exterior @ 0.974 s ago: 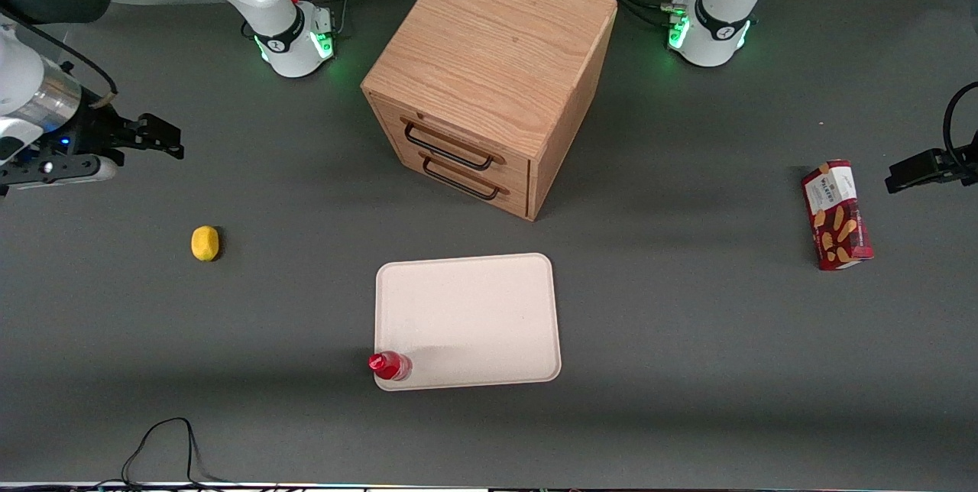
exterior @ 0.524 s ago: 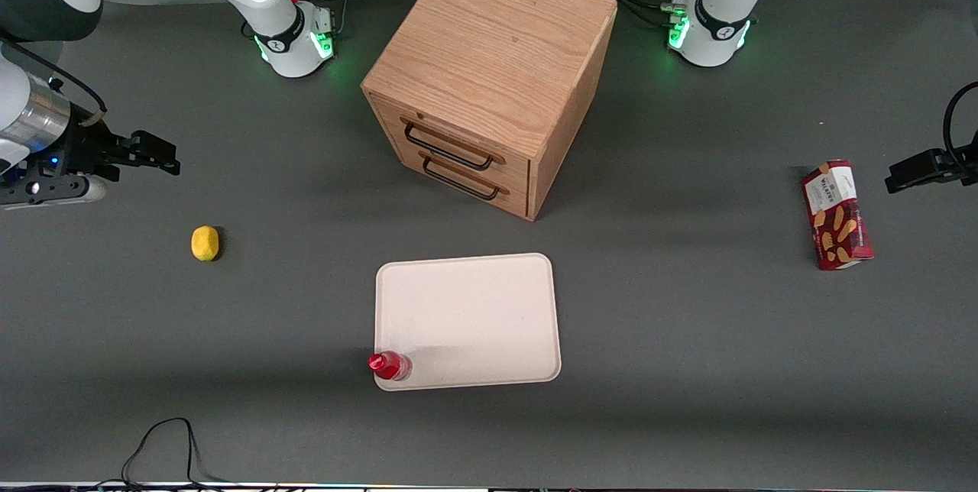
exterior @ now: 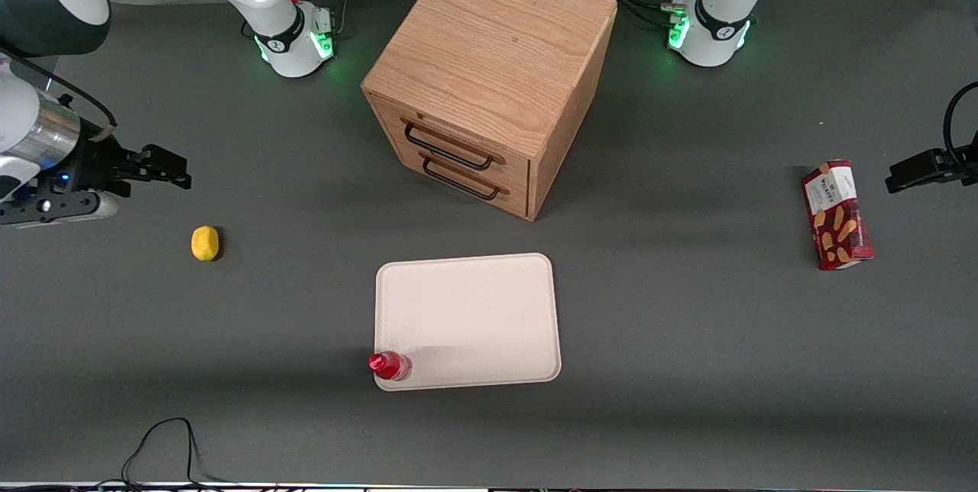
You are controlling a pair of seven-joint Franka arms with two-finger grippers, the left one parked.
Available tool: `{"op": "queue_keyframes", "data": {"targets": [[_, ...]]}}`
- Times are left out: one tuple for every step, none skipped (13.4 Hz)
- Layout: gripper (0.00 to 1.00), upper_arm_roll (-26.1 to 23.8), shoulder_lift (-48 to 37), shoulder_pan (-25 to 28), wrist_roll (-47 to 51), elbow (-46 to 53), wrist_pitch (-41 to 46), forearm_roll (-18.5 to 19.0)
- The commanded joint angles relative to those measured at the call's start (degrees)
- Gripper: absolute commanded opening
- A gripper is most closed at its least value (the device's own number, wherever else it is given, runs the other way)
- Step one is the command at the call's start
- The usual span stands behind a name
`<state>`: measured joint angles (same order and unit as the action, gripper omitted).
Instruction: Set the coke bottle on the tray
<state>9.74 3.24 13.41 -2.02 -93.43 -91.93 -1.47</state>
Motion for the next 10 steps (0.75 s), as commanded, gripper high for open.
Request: {"op": "queue_keyframes", "data": {"targets": [[1.00, 2.39, 0.98, 2.24, 0.00, 2.11, 1.58, -0.99], [1.00, 2.39, 0.98, 2.24, 0.00, 2.11, 1.58, -0.99], [1.00, 2.39, 0.98, 2.24, 0.00, 2.11, 1.75, -0.99], [1.00, 2.39, 0.98, 2.24, 0.08, 2.11, 1.75, -0.99], [1.00, 2.39, 0.89, 2.15, 0.00, 2.11, 1.75, -0.99], [1.00, 2.39, 0.80, 1.98, 0.00, 2.11, 1.75, -0.99], [1.00, 2.47, 0.72, 1.97, -0.09, 2.11, 1.75, -0.99], [1.00, 2.56, 0.72, 1.97, -0.18, 2.11, 1.84, -0.99], [1.00, 2.56, 0.72, 1.97, -0.18, 2.11, 1.84, -0.99], [1.00, 2.56, 0.72, 2.06, -0.09, 2.11, 2.02, -0.99]]}}
